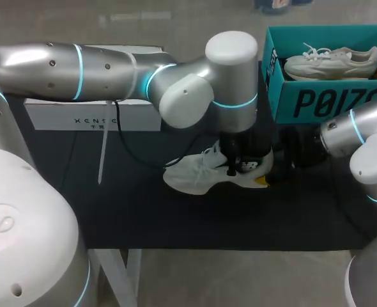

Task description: Take the shoe out of the shoebox, open the shoe tongue, remove and reinsert the insole, then place the shoe into the shoebox

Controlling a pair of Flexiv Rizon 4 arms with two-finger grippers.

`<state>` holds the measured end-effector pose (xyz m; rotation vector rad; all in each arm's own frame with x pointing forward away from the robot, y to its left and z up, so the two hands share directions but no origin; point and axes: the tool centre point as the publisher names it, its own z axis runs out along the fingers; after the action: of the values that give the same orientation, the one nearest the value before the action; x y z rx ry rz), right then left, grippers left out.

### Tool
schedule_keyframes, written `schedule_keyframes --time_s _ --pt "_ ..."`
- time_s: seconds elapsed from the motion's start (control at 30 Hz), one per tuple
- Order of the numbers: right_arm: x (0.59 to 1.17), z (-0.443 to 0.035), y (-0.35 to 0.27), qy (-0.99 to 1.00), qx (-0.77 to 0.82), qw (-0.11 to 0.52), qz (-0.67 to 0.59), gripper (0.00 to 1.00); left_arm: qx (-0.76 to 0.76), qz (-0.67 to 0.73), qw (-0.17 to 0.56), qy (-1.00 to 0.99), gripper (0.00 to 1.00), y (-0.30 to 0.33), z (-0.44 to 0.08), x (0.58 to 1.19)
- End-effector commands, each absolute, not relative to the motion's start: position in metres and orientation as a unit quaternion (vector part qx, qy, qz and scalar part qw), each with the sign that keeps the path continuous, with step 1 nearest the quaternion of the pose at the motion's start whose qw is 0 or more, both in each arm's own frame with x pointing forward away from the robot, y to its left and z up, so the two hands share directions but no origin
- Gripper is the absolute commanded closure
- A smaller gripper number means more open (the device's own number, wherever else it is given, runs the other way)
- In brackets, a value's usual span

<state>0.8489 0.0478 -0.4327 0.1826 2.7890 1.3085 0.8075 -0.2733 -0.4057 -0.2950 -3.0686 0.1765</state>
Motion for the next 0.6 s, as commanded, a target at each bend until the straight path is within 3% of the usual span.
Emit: schedule_keyframes --time_s 0.03,0.07,0.2,0.47,0.6 --pt "0.853 -0.437 0.049 0.904 0.061 0.028 0.422 1.00 -0.100 0.069 0.036 -0.992 0.52 -0.272 -0.413 0.804" --pt "0.853 -0.437 0.049 0.904 0.061 0.028 0.422 1.00 -0.099 0.065 0.038 -0.992 0.52 -0.271 -0.415 0.804" --pt "0.853 -0.437 0.049 0.904 0.061 0.028 0.422 1.00 -0.097 0.055 0.042 -0.993 0.71 -0.270 -0.424 0.806" --pt "0.853 -0.437 0.049 0.904 0.061 0.028 0.422 1.00 -0.109 0.039 0.050 -0.992 0.59 -0.271 -0.445 0.811" --pt "0.853 -0.437 0.049 0.904 0.061 0.028 0.422 1.00 -0.091 0.015 0.011 -0.996 0.65 -0.270 -0.451 0.817"
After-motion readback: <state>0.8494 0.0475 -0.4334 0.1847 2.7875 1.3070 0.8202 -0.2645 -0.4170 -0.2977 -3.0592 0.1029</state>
